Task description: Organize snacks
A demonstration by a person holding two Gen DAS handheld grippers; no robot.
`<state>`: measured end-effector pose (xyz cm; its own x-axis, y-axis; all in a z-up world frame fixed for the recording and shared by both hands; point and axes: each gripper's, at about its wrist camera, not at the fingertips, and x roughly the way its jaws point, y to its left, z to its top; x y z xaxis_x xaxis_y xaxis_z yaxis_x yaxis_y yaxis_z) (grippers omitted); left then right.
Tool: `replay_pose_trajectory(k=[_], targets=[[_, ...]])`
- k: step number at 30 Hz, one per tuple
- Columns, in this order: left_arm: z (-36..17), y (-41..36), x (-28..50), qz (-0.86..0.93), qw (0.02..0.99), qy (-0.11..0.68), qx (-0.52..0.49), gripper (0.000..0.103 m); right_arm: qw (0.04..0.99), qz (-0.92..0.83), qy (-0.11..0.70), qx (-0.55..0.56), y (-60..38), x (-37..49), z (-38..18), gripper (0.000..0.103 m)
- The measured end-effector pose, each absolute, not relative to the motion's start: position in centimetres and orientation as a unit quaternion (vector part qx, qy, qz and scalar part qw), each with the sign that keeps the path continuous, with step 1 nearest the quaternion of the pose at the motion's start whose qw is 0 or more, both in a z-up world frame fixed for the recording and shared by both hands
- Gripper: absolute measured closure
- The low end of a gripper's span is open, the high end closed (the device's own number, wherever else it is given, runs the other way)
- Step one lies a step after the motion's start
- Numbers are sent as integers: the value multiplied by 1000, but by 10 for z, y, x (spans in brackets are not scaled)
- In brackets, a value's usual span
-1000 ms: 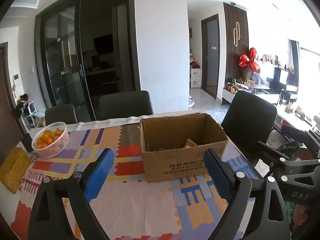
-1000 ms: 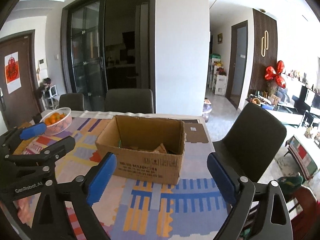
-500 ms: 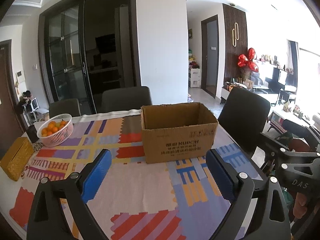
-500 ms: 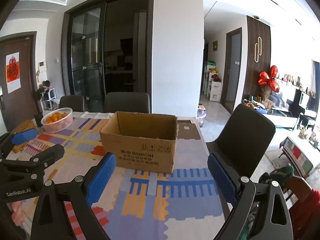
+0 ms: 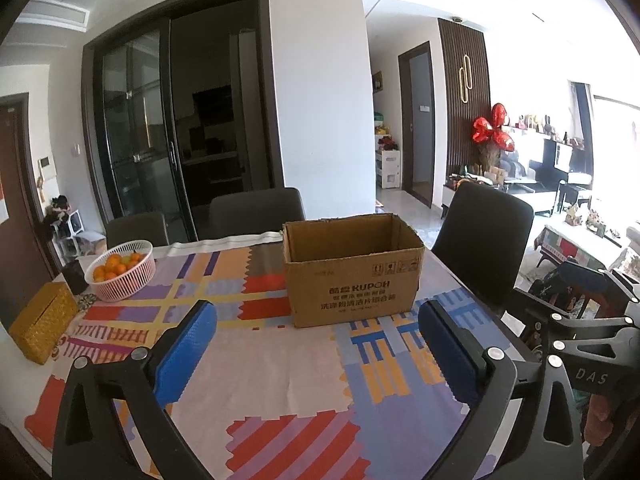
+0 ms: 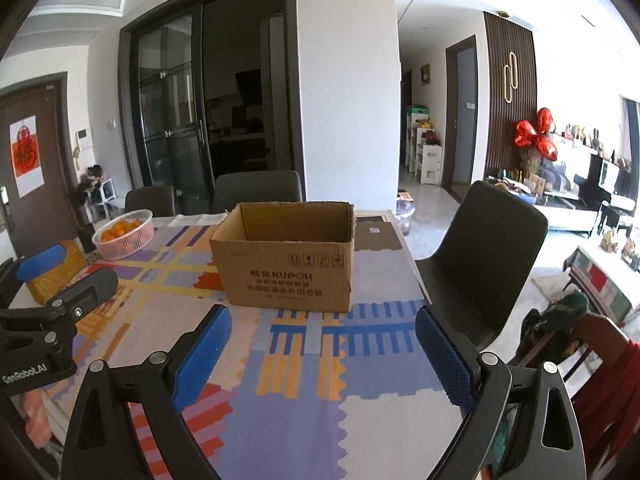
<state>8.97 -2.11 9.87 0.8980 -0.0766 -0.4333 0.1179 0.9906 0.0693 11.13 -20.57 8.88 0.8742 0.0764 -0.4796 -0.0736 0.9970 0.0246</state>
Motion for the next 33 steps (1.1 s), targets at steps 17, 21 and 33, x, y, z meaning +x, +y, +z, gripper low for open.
replay_pose_trajectory(k=[17,21,33], targets=[[96,-20,90,-56,970,232,35,0,971,33,237,-10,-203,103,91,9],[95,-20,90,-57,971,230,36,0,971,30,236,-12,-203,103,92,9],[96,-20,91,-56,971,229,36,0,971,31,235,-11,-202,103,92,9]])
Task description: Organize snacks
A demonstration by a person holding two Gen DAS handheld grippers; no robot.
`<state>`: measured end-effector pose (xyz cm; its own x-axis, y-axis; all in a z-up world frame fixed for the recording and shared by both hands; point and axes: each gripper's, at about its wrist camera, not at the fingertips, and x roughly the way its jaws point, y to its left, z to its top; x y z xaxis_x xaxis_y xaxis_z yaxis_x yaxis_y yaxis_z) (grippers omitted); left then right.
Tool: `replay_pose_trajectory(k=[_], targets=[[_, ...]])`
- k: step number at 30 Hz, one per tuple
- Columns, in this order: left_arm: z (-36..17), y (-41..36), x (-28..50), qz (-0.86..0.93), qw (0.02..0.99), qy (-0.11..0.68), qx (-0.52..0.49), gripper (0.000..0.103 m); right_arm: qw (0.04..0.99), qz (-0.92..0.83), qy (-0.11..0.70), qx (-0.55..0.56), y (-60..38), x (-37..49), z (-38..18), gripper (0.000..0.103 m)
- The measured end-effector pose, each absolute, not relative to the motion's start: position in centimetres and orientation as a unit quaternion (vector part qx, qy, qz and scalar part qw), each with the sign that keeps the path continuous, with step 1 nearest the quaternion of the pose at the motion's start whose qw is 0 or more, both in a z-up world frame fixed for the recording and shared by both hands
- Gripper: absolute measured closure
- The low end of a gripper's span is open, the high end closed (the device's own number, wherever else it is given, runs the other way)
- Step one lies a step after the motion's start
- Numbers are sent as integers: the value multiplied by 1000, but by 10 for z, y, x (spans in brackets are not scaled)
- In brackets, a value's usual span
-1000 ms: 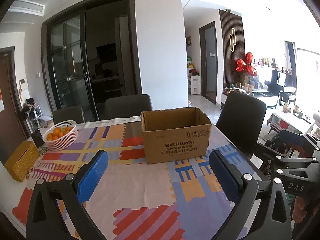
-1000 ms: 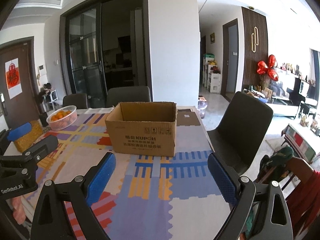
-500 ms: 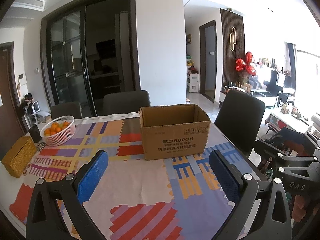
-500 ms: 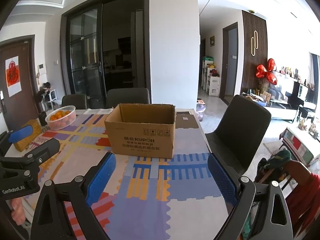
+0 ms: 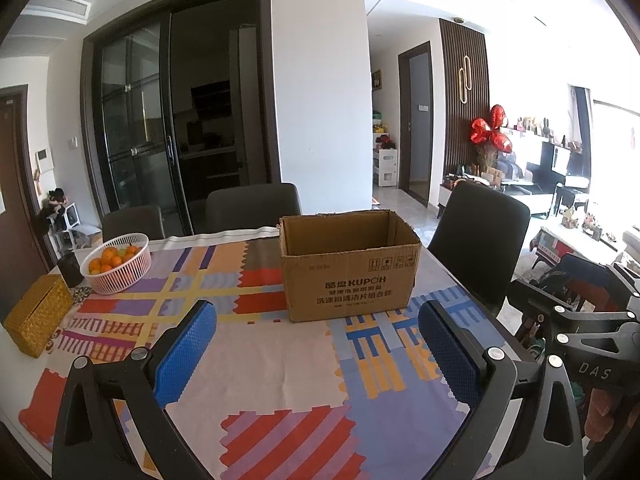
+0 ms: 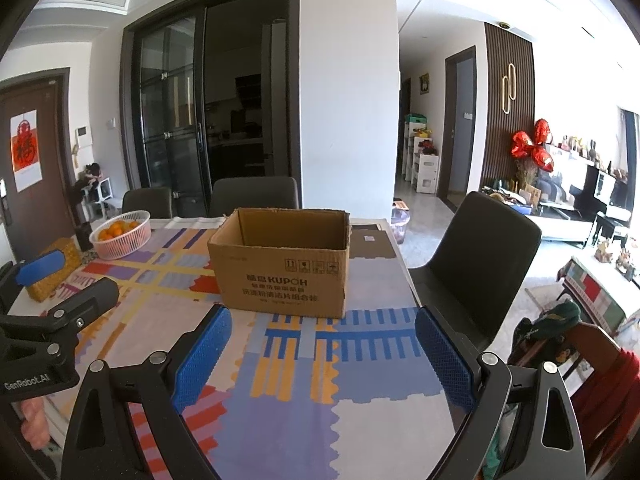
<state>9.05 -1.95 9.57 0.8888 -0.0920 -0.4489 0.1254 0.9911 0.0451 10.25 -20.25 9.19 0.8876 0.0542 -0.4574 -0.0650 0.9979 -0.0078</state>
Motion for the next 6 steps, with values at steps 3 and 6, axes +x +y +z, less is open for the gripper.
replay_pose_trajectory(k=[3,6], targets=[[95,-20,91,-56,971,229,37,0,971,32,235,-13,-203,103,92,9],[96,-20,92,-55,971,229,37,0,971,33,237,-13,-203,104,91,9]])
